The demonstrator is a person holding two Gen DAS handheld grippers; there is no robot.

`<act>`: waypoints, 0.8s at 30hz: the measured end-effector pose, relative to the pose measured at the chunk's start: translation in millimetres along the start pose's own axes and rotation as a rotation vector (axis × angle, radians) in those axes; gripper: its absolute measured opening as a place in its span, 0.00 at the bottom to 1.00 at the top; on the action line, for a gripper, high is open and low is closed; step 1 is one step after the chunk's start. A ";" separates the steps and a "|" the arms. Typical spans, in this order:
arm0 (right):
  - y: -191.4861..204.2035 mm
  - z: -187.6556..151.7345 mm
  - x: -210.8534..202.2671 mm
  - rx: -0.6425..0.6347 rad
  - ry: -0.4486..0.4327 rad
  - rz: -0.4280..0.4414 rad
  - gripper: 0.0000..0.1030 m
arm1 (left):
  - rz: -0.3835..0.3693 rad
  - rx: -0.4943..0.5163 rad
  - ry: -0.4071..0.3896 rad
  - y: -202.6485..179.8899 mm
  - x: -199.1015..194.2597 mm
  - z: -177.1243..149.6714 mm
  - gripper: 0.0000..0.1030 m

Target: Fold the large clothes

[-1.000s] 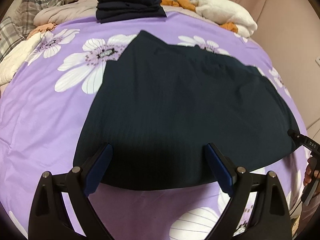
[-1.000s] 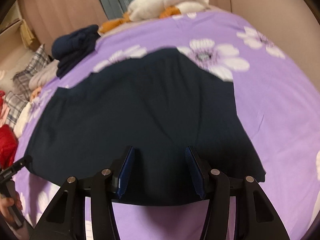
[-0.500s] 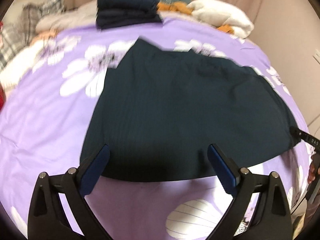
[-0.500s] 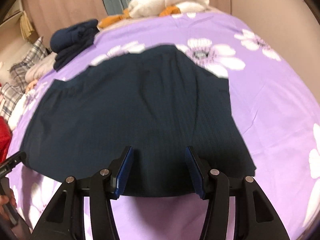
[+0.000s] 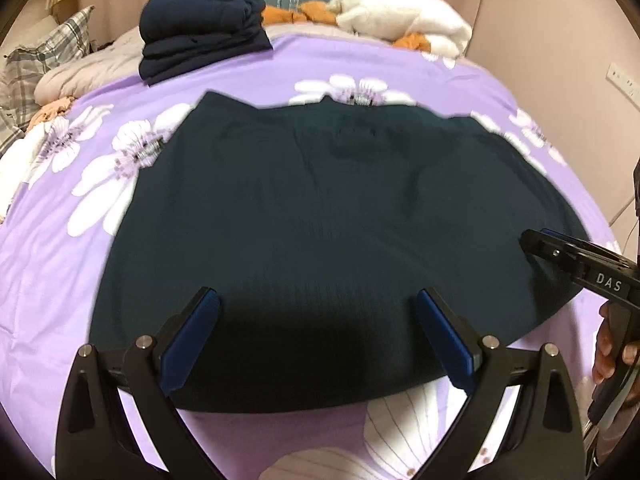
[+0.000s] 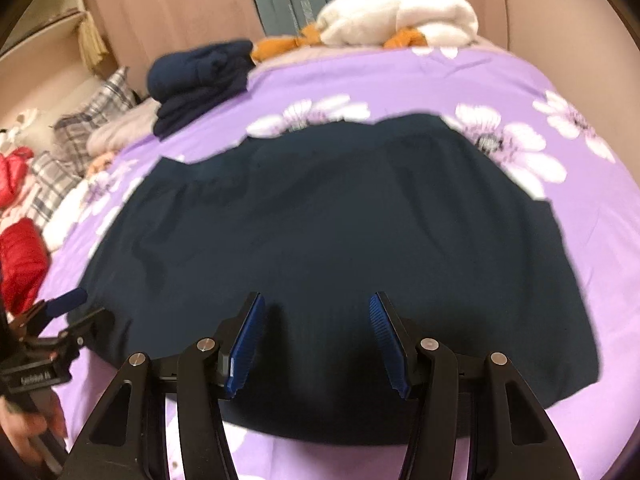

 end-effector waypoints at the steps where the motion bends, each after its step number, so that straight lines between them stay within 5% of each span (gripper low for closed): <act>1: -0.9 -3.1 1.4 -0.005 0.005 -0.010 0.53 | 0.009 0.004 0.008 1.2 4.7 -2.4 0.96; 8: 2.7 -10.3 7.5 -0.071 0.022 -0.058 0.54 | 0.040 0.031 0.029 4.0 16.4 -9.8 1.00; 15: 7.8 -1.7 -38.2 -0.031 0.019 -0.041 0.56 | 0.037 -0.045 0.009 2.0 -24.6 -0.1 0.99; 21: 15.1 7.8 -100.7 -0.055 -0.044 -0.050 0.95 | 0.038 -0.055 -0.070 -14.6 -91.4 17.9 1.00; 24: 19.1 14.2 -128.5 -0.081 -0.096 -0.071 0.97 | 0.067 -0.071 -0.053 -18.4 -113.8 22.8 1.00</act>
Point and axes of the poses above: each gripper's, at about its wrist camera, not at the fingertips, and x roughly the way its jaws point, y to its left, z to its top, the point moved 7 cm from there along x, roughly the way its jaws point, and after that the axes turned 3 degrees about -x, right-handed, at the moved point
